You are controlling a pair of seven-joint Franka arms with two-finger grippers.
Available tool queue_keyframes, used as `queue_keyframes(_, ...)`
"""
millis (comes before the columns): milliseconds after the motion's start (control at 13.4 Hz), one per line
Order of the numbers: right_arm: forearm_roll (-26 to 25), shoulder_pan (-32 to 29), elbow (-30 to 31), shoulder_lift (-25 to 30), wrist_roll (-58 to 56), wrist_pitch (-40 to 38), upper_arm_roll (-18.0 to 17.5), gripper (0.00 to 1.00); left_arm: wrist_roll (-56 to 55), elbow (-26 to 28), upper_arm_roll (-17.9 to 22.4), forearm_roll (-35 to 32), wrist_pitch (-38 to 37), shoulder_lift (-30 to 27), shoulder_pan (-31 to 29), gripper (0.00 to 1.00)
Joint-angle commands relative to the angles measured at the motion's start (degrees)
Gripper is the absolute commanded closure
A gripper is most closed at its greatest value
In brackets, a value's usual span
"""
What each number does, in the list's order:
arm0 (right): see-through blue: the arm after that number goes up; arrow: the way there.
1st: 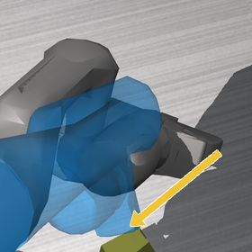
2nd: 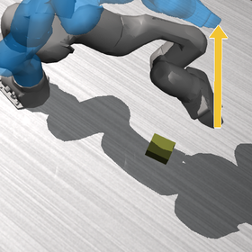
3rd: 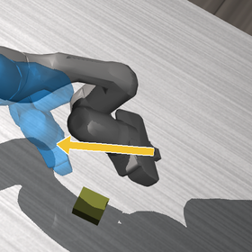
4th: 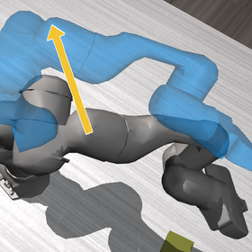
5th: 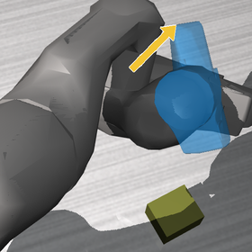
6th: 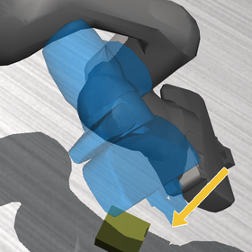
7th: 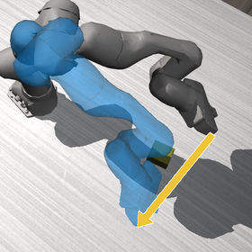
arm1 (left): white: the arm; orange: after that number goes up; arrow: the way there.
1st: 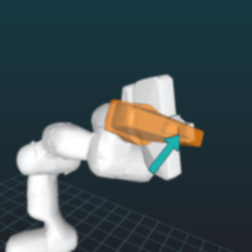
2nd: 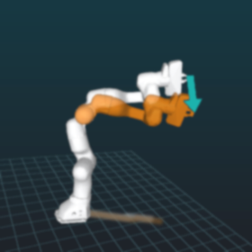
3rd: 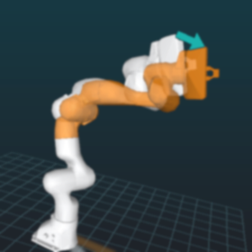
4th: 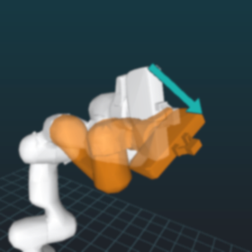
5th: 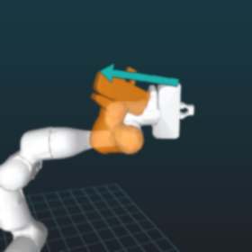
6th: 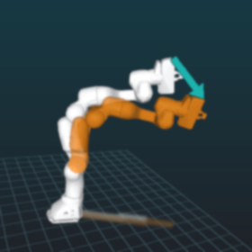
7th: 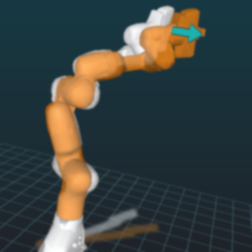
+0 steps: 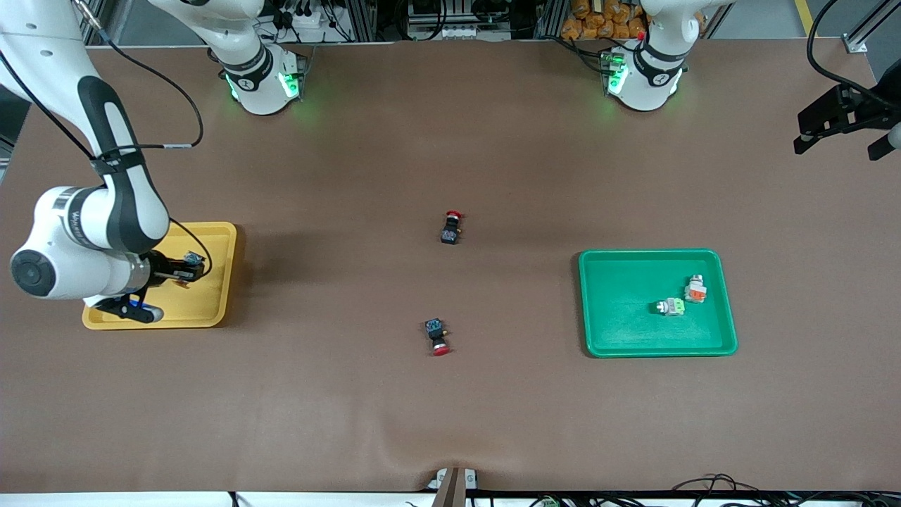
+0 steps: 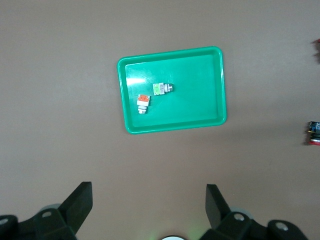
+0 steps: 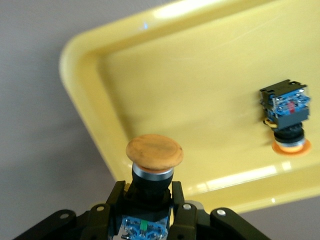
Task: Place green and yellow buttons in trays
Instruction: 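Carry the yellow button over the yellow tray and lower it with the right gripper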
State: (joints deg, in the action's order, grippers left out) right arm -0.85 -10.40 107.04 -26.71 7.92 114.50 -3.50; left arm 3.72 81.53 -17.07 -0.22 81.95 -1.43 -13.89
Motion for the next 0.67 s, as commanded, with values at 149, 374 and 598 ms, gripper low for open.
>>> queue_keyframes(149, -1.08, -4.97, 5.80, -0.97, -8.70, 10.37, -0.98, 1.00, -1.95, 1.79, 0.45, 0.22, 3.30, -0.15, 2.45, 0.00)
queue_keyframes(374, -1.08, -5.95, 6.51, -2.55, -10.03, 12.76, -0.98, 1.00, -6.97, 2.14, 10.02, -0.66, 2.78, -0.33, 13.88, 0.00)
queue_keyframes(598, -1.08, -6.56, 6.68, -3.96, -10.12, 14.43, -0.98, 1.00, -11.34, 4.25, 10.04, -0.57, 2.95, -0.59, 14.24, 0.00)
